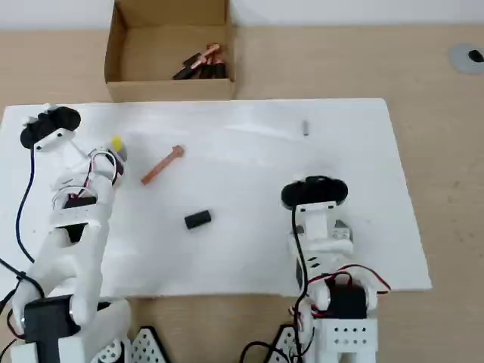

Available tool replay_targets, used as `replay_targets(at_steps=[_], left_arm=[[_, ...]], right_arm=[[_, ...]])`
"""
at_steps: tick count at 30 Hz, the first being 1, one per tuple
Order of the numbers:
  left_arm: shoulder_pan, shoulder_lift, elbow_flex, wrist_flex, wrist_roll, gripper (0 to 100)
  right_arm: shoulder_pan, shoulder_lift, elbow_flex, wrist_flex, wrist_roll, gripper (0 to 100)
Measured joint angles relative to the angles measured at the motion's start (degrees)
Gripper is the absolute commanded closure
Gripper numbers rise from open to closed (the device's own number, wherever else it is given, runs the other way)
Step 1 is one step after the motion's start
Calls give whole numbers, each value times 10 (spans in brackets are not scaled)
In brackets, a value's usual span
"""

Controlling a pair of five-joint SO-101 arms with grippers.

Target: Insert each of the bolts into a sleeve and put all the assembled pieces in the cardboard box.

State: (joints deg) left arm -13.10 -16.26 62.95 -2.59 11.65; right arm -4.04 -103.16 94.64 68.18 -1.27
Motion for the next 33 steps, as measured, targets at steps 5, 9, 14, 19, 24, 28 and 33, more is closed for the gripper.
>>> replay_targets(at_steps=[5,9,14,19,24,28,33], left_arm=[[0,0,-3,16,0,826],[0,1,-57,115,0,825],[10,3,-170,290,-40,825],[103,3,-246,459,-149,825],[166,3,-302,590,-236,825],[174,3,-364,679,-274,825],[184,3,-423,746,-318,825]], right_arm=[[0,0,0,0,0,720],[0,0,0,0,0,720],[0,0,0,0,0,720],[0,0,0,0,0,720],[0,0,0,0,0,720],[0,0,0,0,0,720],[0,0,0,0,0,719]])
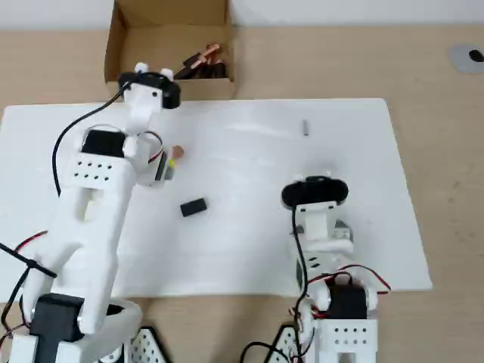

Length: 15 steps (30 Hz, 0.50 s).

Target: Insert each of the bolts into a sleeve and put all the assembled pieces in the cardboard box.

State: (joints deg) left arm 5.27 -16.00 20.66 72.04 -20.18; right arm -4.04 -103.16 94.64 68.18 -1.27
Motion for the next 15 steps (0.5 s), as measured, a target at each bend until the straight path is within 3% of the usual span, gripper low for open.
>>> replay_targets(at_steps=[6,15], left_arm=[[27,4,-13,6,-61,822],[13,120,-13,-86,-145,823]], right_arm=[[0,0,1,0,0,719],[0,0,6,-11,0,718]])
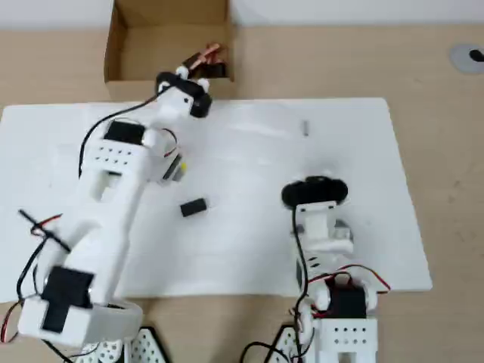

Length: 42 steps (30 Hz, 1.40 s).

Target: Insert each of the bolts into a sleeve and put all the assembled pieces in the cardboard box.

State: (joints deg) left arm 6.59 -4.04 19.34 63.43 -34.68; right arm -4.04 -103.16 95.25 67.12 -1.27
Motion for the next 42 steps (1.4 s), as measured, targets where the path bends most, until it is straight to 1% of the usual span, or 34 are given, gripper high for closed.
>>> replay_targets(at_steps=[7,11,13,15,18,22,25,30,32,35,42], left_arm=[[-7,39,-35,-18,-55,822],[-7,48,-40,-19,-86,822],[-7,57,-40,-22,-94,822],[-7,71,-41,-23,-95,822],[-7,93,-45,-37,-100,823],[-8,129,-49,-76,-100,825],[-8,155,-50,-88,-100,826],[-13,186,-62,-108,-94,829],[-13,194,-64,-109,-92,874],[-12,203,-67,-108,-89,990],[-9,208,-64,-105,-72,991]], right_arm=[[0,0,2,-79,0,718],[0,0,2,-87,0,718],[0,0,2,-87,15,718],[0,0,2,-87,54,719],[0,0,2,-87,142,719],[0,0,-2,-87,257,719],[0,0,-16,-87,305,719],[0,0,-45,-87,322,719],[0,0,-55,-87,324,720],[0,0,-66,-87,324,720],[0,0,-66,-87,324,720]])
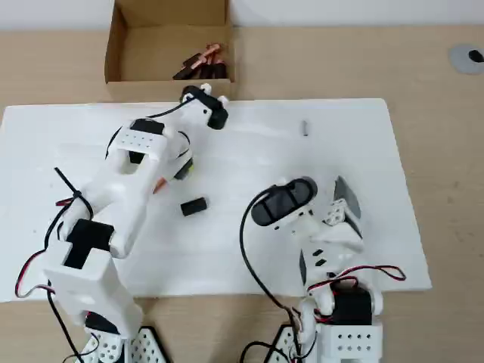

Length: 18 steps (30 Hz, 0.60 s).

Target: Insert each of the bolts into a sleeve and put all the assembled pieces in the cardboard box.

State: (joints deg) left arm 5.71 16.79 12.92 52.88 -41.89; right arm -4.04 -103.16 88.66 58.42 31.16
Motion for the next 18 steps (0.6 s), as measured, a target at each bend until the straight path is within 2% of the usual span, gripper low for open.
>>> replay_targets(at_steps=[5,8,12,15,18], left_arm=[[0,0,0,0,4,991],[0,-4,-4,4,30,991],[-19,-33,-69,93,63,990],[-33,-99,-122,172,104,990],[-33,-178,-144,226,164,990]], right_arm=[[0,0,0,0,0,720],[0,0,0,0,0,720],[-13,-1,-25,53,-15,720],[-53,-1,-51,113,-54,721],[-78,-1,-69,122,-84,721]])
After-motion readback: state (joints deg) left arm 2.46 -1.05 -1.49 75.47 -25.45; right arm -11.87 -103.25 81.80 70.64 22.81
